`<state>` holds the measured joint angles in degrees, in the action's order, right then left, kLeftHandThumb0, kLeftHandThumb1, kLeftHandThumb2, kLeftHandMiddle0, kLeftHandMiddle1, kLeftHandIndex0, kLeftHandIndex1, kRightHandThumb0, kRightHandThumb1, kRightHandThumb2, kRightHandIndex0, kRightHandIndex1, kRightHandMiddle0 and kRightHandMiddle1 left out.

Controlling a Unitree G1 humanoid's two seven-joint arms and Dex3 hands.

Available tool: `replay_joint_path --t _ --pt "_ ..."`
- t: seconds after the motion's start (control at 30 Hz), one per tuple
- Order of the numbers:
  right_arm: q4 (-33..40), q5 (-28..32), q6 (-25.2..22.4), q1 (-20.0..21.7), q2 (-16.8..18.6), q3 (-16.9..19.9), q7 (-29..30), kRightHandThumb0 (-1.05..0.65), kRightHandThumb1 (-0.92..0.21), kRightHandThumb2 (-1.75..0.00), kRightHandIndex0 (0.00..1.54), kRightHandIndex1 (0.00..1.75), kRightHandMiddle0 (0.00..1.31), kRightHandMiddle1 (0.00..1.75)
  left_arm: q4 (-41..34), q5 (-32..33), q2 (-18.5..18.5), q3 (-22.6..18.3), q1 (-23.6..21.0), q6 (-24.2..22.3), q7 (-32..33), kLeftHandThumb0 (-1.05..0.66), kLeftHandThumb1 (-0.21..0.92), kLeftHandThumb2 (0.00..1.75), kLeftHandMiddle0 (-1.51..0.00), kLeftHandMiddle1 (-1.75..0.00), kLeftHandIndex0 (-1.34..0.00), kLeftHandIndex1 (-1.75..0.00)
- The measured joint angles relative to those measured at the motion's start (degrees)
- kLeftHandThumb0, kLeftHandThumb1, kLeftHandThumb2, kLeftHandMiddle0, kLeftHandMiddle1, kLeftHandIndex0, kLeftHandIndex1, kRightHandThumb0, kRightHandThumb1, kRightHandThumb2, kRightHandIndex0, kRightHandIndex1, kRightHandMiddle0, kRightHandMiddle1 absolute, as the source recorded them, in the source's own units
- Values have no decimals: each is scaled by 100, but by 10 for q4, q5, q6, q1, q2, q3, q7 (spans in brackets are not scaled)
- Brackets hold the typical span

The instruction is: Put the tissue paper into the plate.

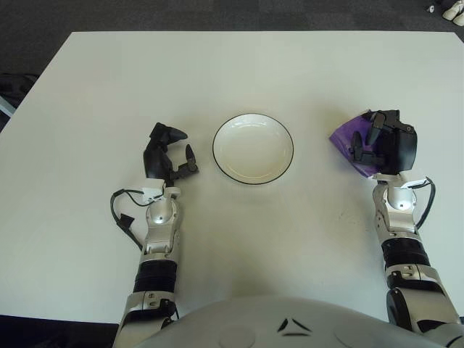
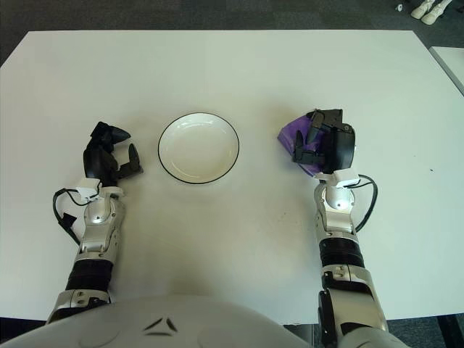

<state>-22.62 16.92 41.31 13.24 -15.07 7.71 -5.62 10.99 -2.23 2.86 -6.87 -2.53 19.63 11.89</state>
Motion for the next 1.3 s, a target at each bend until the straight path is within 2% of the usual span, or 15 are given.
replay_joint_path --t 0.2,0.53,0.7,1.1,1.27,1.3 --pt "34 69 -45 1 21 13 -62 -7 -12 -158 135 175 114 175 0 0 0 0 0 0 2 -1 8 160 -71 -175 -63 -175" --pt "66 79 -87 1 43 33 -77 -9 -14 -157 136 175 112 175 0 0 0 0 -1 1 3 -1 6 161 -71 -175 -66 -173" --pt "85 67 -104 1 52 38 -69 -9 -14 -156 135 175 110 175 0 1 0 0 -1 2 2 -1 4 164 -74 -175 -66 -174" --pt "124 38 -133 -5 72 39 -54 -10 -16 -155 136 175 110 175 1 10 0 1 -1 6 -1 -1 7 160 -73 -175 -62 -175" --pt "124 -14 -115 -3 68 41 -43 -12 -13 -155 133 175 110 175 1 10 -1 1 -1 6 -1 -1 4 164 -76 -175 -64 -175" --pt "125 -34 -109 -1 63 40 -40 -21 -12 -156 128 175 104 175 0 10 -1 2 -1 6 -1 -1 4 164 -76 -175 -64 -175"
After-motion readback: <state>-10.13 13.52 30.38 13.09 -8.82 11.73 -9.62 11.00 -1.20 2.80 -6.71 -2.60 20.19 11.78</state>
